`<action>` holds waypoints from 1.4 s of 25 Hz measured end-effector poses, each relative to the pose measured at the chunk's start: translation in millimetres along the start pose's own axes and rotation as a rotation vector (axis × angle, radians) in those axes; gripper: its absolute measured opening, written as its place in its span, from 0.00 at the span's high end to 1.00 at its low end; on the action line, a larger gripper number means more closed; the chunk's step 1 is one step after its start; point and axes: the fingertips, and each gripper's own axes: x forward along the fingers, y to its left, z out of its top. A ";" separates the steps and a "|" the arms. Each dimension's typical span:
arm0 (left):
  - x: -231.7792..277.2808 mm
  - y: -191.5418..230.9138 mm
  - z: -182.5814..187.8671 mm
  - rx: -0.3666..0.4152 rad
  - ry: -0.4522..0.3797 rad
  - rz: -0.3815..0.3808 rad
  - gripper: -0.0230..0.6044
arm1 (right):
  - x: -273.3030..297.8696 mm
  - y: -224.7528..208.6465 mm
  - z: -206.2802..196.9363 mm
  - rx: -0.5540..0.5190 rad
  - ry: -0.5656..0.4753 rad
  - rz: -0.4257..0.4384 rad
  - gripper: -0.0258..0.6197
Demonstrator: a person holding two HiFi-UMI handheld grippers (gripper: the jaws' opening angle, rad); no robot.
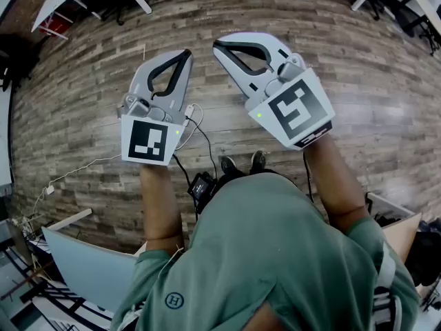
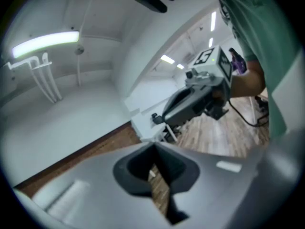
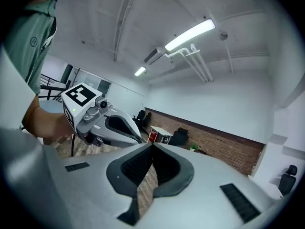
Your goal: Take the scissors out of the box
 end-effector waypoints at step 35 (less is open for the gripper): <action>68.0 19.8 -10.5 0.013 0.053 0.036 0.96 | 17.6 -65.9 -35.1 0.047 -0.033 0.041 0.95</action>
